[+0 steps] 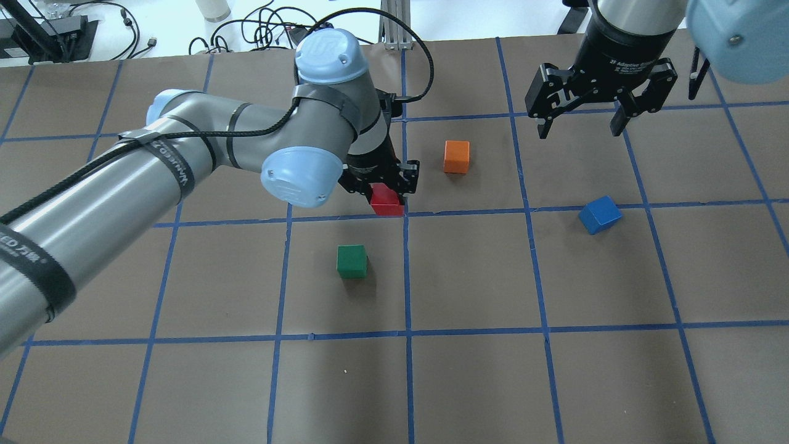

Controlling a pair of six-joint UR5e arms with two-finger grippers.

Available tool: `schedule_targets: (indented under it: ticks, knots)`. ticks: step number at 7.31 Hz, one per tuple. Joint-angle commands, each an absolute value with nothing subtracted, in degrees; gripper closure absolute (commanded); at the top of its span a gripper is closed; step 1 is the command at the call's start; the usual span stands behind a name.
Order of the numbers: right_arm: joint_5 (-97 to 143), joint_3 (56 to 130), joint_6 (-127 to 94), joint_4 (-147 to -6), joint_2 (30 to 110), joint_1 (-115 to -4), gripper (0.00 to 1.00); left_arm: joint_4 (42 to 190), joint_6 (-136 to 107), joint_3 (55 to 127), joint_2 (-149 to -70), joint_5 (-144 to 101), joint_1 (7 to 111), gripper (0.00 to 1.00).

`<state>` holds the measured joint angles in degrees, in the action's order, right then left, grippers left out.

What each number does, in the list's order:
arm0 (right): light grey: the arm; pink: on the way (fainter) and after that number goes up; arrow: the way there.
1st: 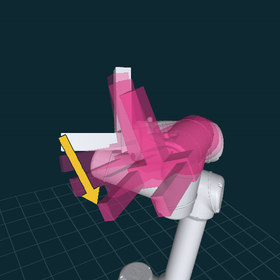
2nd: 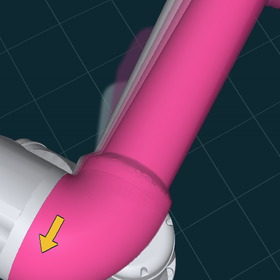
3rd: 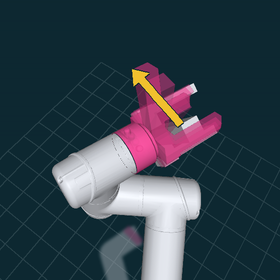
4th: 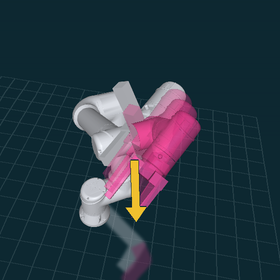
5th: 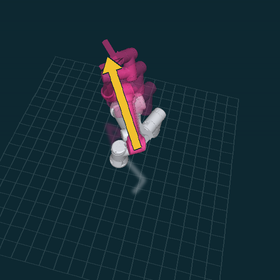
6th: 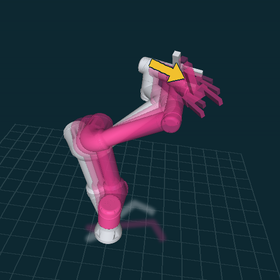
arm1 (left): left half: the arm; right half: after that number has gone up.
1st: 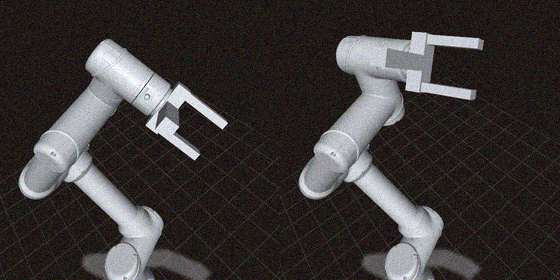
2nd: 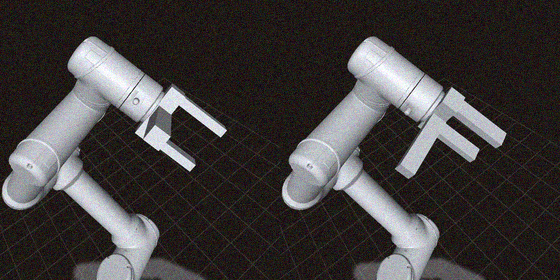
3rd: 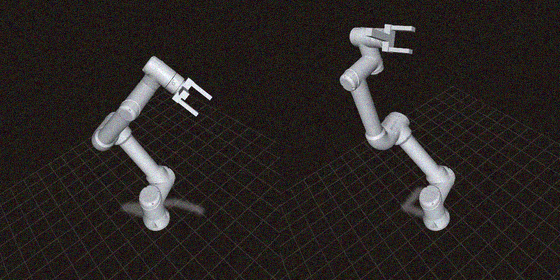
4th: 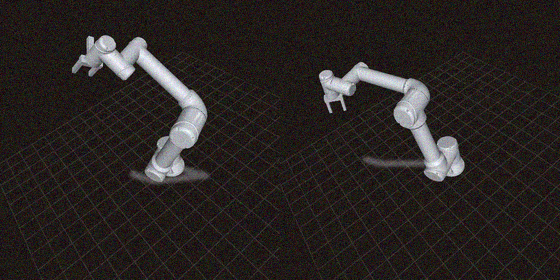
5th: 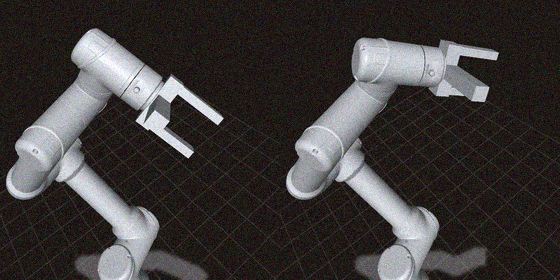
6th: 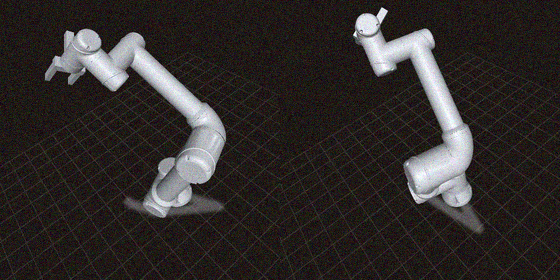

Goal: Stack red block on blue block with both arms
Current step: 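Carry the red cube with the left gripper toward the table center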

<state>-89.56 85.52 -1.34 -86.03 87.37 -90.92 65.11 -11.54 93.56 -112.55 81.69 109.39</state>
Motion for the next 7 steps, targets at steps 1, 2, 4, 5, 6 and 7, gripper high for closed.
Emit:
schedule_targets:
  ticks: [1,2,4,5,6,7]
  knots:
    - [-89.56,85.52,-1.41,-85.96,87.36,-90.97,0.00,63.03,-15.98,91.76,-117.67,81.56,113.63,0.96]
    - [-89.56,85.52,-1.32,-85.96,87.36,-90.88,0.00,62.67,-17.91,90.02,-120.03,82.00,114.69,0.96]
    - [-89.65,85.43,-1.23,-86.13,87.36,-90.70,0.00,62.67,-18.98,88.42,-122.86,82.70,116.27,0.94]
    - [-89.65,85.43,-1.23,-86.13,87.36,-90.70,0.00,62.67,-19.07,88.42,-123.57,83.40,116.54,0.77]
    - [-89.65,85.43,-1.23,-86.13,87.36,-90.70,0.00,62.67,-18.99,88.42,-124.18,83.50,116.54,0.31]
    - [-89.65,85.43,-1.32,-86.13,87.36,-90.88,0.00,63.28,-18.98,88.33,-124.10,83.58,116.72,0.00]
